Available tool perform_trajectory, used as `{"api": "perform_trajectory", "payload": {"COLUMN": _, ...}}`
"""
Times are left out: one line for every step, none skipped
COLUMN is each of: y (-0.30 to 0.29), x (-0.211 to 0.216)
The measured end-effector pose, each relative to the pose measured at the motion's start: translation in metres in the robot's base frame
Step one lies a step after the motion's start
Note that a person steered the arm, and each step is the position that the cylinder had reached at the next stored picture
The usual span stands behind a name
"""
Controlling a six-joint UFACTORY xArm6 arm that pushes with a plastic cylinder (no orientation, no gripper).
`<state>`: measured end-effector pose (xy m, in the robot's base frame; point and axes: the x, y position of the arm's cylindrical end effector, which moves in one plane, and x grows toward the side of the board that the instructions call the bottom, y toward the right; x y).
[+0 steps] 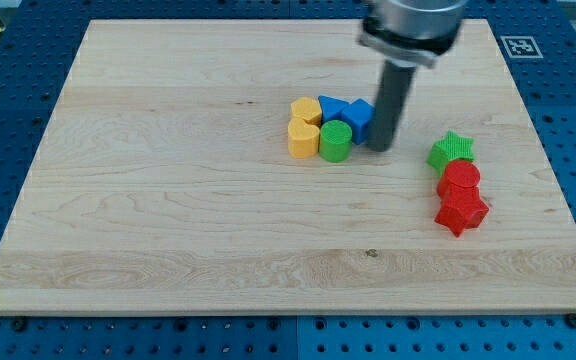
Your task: Place the green circle above the green star
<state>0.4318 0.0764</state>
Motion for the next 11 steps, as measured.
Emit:
{"api": "perform_trajectory", "payload": {"y": -0.029, "x": 0.000}}
{"api": "perform_trajectory", "payload": {"y": -0.030, "x": 0.006}}
{"api": "perform_trajectory", "payload": {"y": -0.036, "x": 0.049}}
{"api": "perform_trajectory", "payload": {"y": -0.073, "x": 0.051}}
{"api": "perform_trajectory", "payload": {"y": -0.097, "x": 0.035}}
{"api": "perform_trajectory", "payload": {"y": -0.092, "x": 0.021}}
{"api": "perform_trajectory", "payload": {"y": -0.082, "x": 0.008}}
{"api": "perform_trajectory", "payload": {"y": -0.065, "x": 0.008}}
{"api": "perform_trajectory", "payload": {"y": -0.057, "x": -0.001}}
{"api": "perform_trajectory", "payload": {"y": -0.038, "x": -0.002}}
{"api": "perform_trajectory", "payload": {"y": -0.021, "x": -0.002}}
